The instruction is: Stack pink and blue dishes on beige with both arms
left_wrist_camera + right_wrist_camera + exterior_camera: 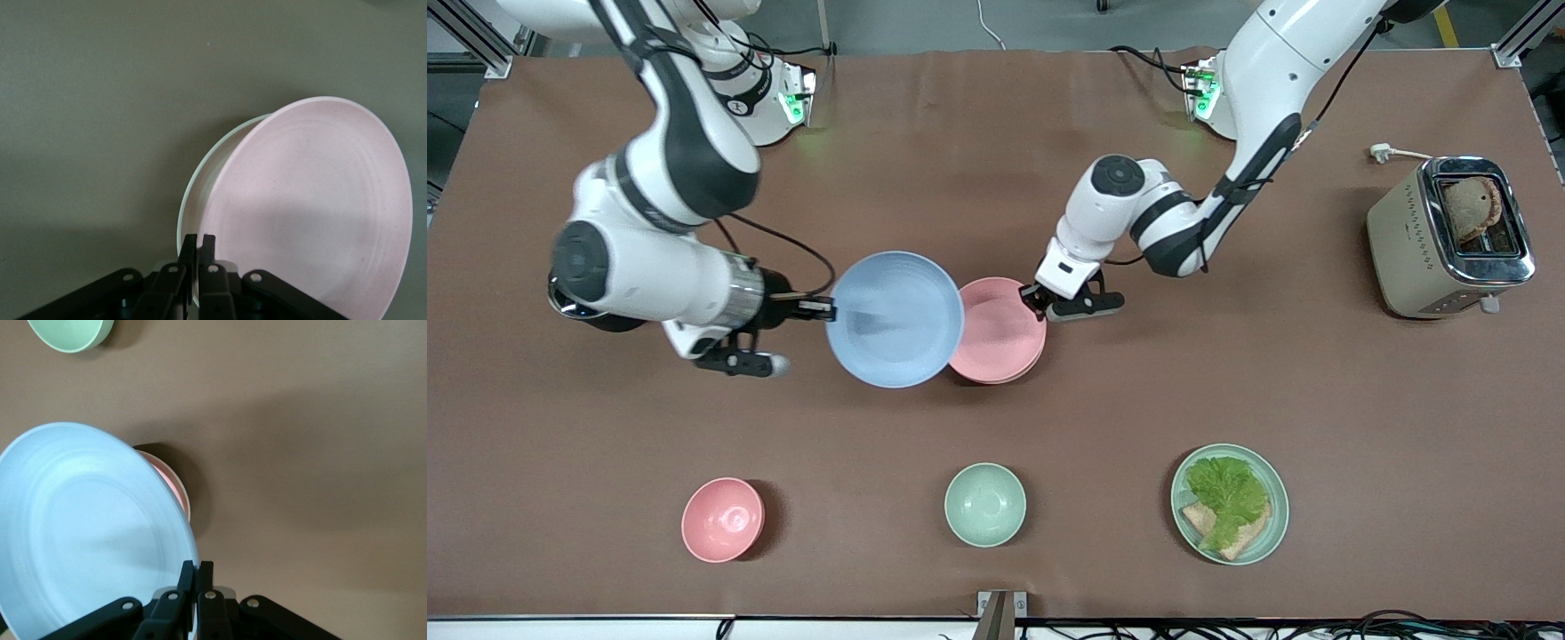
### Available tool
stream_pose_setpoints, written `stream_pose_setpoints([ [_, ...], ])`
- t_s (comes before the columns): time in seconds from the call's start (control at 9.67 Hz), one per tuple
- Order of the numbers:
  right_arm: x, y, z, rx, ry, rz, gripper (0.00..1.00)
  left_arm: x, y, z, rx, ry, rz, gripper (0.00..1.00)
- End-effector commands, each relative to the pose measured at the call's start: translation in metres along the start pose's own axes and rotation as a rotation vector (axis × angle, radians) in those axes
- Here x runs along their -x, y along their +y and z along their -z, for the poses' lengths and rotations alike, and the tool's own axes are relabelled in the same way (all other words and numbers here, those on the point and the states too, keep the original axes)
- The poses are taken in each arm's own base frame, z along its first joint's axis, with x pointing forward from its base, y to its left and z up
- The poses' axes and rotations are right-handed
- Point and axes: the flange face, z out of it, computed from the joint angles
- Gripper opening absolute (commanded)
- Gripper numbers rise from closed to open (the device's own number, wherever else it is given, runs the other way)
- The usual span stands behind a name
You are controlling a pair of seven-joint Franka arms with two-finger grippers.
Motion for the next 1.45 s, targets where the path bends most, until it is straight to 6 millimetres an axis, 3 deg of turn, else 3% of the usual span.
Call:
stream_pose_setpoints([
  [0.0, 0.012, -0.009, -0.027, -0.004, 0.032, 0.006, 0.01, -0.003, -0.006, -0.023, -0.010, 0.006, 0.026, 0.60],
  [0.1, 0.016, -0.012, -0.044, -0.004, 0.041, 0.012, 0.01, -0.009, -0.007, -0.018, -0.010, 0.019, 0.023, 0.90],
  [0.21, 0.018, -0.011, -0.063, -0.005, 0.053, 0.013, 0.01, -0.012, 0.000, -0.002, 0.000, 0.048, 0.008, 1.00],
  [0.41, 0.034, -0.016, -0.106, -0.001, 0.058, 0.033, 0.01, -0.033, -0.008, 0.040, -0.107, 0.144, -0.064, 1.00],
  [0.62, 0.047, -0.028, -0.151, -0.027, 0.085, 0.056, 0.02, -0.065, -0.045, 0.072, -0.178, 0.222, -0.136, 1.00],
  [0.83, 0.061, -0.049, -0.191, -0.045, 0.093, 0.028, 0.02, -0.102, -0.077, 0.088, -0.228, 0.242, -0.190, 1.00],
  [1.03, 0.064, -0.051, -0.206, -0.041, 0.085, 0.028, 0.03, -0.131, -0.097, 0.104, -0.237, 0.219, -0.220, 1.00],
  [1.14, 0.063, -0.049, -0.211, -0.041, 0.084, 0.025, 0.04, -0.154, -0.114, 0.119, -0.238, 0.214, -0.233, 1.00],
  [1.34, 0.062, -0.041, -0.224, -0.040, 0.102, 0.026, 0.05, -0.182, -0.134, 0.154, -0.222, 0.161, -0.260, 1.00],
])
